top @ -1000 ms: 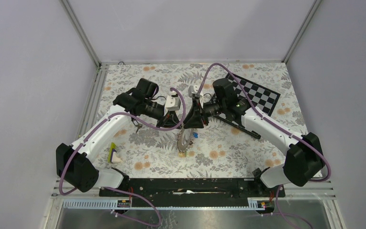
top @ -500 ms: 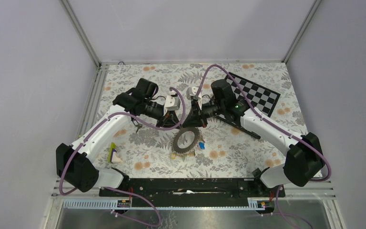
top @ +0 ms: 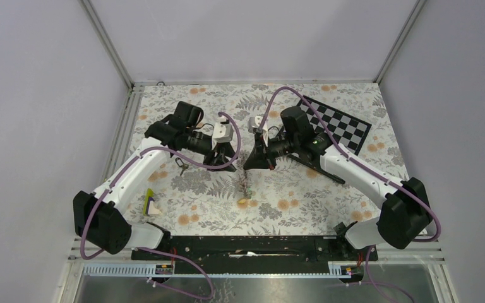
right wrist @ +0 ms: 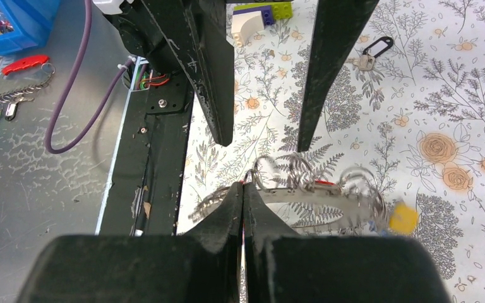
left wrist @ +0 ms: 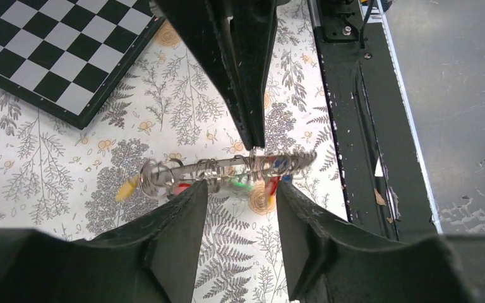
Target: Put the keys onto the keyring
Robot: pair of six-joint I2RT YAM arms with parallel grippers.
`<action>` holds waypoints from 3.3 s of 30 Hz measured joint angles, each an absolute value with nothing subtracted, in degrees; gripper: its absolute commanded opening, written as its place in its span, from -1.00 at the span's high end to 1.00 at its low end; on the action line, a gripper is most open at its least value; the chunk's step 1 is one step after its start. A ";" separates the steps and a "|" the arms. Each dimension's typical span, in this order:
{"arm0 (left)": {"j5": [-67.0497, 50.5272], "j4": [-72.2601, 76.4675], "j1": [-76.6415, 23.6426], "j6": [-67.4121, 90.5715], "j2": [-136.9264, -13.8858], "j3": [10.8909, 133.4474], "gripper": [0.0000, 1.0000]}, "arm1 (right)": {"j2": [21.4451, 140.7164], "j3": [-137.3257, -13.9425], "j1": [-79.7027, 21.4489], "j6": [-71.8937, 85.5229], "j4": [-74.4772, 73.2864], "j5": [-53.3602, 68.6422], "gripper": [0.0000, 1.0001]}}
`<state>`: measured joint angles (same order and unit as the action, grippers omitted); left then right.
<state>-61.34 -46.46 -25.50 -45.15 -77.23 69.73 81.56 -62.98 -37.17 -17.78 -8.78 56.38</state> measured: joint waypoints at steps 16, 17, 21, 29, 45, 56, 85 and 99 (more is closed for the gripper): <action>-63.66 -46.89 -24.91 -48.73 -77.17 69.63 -0.08 | 79.85 -62.92 -35.38 -15.77 -8.99 56.51 1.00; -63.66 -46.89 -24.91 -48.64 -77.17 69.63 -0.08 | 79.85 -62.94 -35.29 -15.57 -8.99 56.40 1.00; -62.63 -46.87 -25.36 -48.47 -76.55 69.60 -0.02 | 79.85 -62.92 -34.70 -14.06 -8.86 55.66 1.00; -56.07 -44.40 -30.22 -46.44 -74.06 66.83 -0.01 | 79.92 -62.94 -33.61 -9.93 -7.44 55.00 1.00; -49.21 -39.42 -31.99 -45.60 -74.91 65.49 0.00 | 80.86 -62.92 -33.19 -7.77 -6.37 54.94 1.00; -51.03 -46.04 -31.99 -49.12 -76.03 67.57 0.07 | 80.86 -62.81 -32.88 -7.84 -6.09 54.94 1.00; -53.30 -45.58 -32.99 -47.53 -80.60 71.50 0.04 | 81.32 -61.21 -32.56 -9.21 -5.72 56.62 1.00; -52.18 -39.79 -33.30 -41.69 -80.75 66.43 0.06 | 81.58 -61.21 -32.18 -9.19 -5.72 56.62 1.00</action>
<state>-52.18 -39.79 -33.30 -41.69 -80.75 66.43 81.58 -61.21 -32.18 -9.19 -5.72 56.62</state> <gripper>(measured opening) 0.471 0.016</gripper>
